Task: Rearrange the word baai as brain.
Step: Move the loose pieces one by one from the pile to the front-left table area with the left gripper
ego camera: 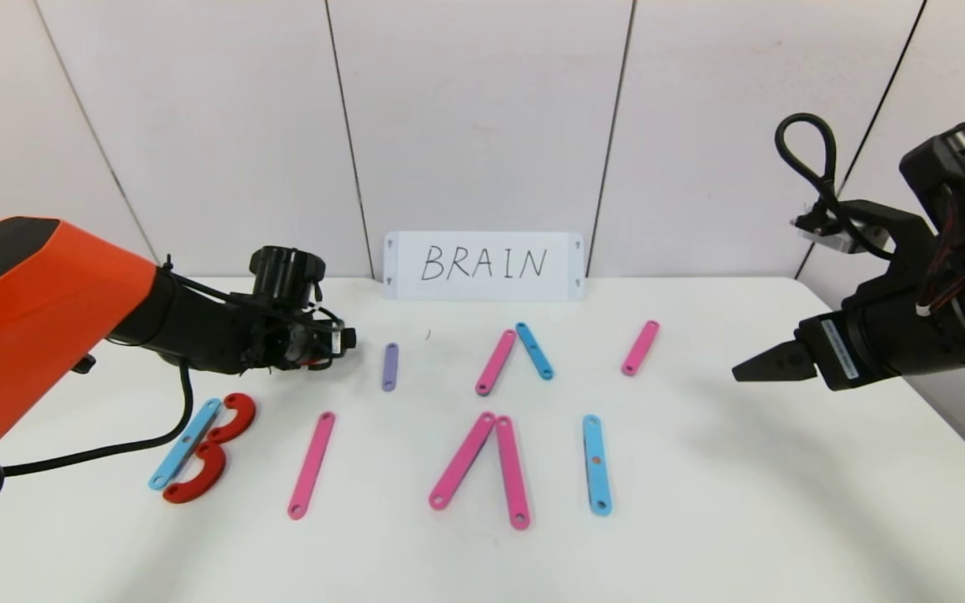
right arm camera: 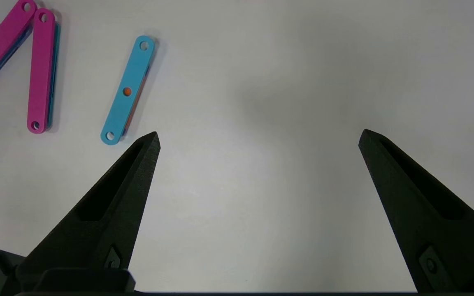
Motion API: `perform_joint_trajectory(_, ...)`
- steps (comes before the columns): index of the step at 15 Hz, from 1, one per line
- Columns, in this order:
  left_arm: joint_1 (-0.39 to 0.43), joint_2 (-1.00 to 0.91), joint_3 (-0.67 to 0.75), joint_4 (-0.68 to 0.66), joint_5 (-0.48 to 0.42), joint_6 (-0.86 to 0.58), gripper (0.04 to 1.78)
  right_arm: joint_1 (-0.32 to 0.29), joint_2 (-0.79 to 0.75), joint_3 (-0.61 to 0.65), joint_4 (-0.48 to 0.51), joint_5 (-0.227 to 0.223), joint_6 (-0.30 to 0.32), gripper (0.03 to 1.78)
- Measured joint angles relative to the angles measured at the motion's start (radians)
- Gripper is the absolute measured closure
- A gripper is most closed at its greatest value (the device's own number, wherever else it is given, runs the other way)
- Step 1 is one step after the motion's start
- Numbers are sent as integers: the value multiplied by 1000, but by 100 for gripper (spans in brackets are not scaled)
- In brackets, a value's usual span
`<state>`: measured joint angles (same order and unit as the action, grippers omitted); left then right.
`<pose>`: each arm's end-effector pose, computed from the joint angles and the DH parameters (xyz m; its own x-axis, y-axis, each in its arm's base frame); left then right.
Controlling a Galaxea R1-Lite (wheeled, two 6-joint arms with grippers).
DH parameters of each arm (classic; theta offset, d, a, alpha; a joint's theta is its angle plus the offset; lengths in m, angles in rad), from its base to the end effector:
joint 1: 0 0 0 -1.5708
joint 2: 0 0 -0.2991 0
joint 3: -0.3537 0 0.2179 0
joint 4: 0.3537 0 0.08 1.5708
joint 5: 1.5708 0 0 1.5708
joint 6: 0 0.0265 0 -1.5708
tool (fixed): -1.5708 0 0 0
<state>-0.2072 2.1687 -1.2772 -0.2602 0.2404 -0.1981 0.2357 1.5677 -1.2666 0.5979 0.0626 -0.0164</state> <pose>0.4327 -0.0845 0.0732 0.8163 0.0717 -0.5732 -0.1022 0.9945 -0.0211 0.2747 0.0677 0.2272 0.5894 0.2059 -0.7812 -0.2834 0.9582 0.0388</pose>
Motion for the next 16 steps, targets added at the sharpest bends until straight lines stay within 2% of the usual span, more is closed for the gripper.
perform_joint_trajectory(10, 0, 14, -2, -1, 0, -1, 10, 1, 0, 1, 0, 0, 0, 11)
perform_joint_trajectory(13, 0, 16, -2, -4, 1, 0, 30, 1, 0, 4, -1, 1, -1, 11)
perform_joint_trajectory(16, 0, 18, -3, -8, 0, 0, 73, 4, 0, 7, -3, 1, -1, 11)
